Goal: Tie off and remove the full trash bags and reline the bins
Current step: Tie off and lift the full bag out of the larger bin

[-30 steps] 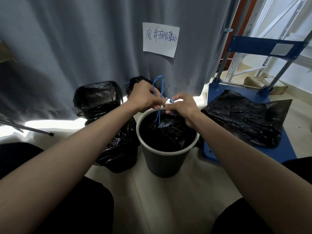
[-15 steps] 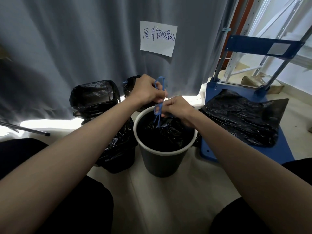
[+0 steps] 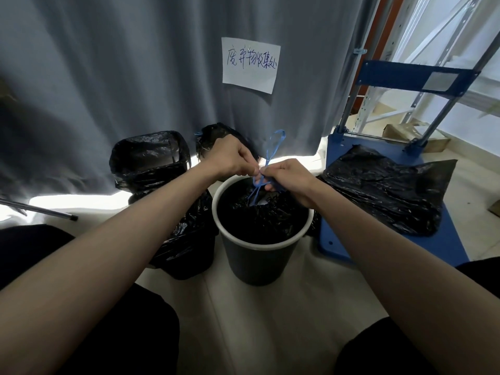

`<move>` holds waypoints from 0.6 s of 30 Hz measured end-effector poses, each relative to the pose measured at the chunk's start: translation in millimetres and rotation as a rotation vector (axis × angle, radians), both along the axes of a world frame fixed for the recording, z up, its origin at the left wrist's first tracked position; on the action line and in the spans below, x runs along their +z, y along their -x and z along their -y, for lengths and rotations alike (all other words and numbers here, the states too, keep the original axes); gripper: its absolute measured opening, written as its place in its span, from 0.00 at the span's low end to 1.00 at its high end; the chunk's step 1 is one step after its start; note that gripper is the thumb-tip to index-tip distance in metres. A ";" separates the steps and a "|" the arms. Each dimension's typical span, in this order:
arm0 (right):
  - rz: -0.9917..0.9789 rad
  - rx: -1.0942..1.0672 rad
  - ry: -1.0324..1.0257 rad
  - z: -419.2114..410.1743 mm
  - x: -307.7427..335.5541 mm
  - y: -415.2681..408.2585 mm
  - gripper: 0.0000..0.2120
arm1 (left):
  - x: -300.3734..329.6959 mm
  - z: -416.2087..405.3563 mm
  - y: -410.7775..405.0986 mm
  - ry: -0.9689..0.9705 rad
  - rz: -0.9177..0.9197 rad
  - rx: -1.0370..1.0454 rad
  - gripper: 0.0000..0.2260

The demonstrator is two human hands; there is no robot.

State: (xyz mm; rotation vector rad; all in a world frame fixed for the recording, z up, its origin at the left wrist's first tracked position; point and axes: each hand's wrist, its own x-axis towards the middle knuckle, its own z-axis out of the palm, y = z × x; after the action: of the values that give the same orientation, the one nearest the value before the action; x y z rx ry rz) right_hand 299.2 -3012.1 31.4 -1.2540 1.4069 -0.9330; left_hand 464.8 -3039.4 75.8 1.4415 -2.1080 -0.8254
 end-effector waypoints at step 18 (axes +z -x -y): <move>-0.033 -0.188 0.042 -1.7 0.9 1.6 0.05 | 4.5 4.3 -15.5 -0.027 0.371 0.087 0.10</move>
State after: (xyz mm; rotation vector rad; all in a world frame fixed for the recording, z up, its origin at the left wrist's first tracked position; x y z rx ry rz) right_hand 297.7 -3010.3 32.3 -1.1877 1.5586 -1.0775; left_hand 480.3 -3043.7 80.4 1.8010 -2.2822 -0.5898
